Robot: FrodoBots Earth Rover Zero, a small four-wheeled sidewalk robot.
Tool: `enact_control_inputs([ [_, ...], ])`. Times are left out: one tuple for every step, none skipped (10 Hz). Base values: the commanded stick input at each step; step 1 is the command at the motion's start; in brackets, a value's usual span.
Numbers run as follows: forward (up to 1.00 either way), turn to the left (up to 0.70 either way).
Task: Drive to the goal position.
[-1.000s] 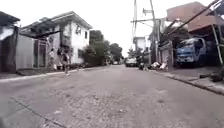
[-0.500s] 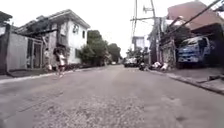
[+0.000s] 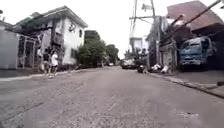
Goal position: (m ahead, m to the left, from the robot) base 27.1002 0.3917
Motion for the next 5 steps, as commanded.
enact_control_inputs([
  [1.0, 0.0],
  [1.0, 0.0],
  [1.0, 0.0],
  [1.0, 0.0],
  [1.0, 0.0],
])
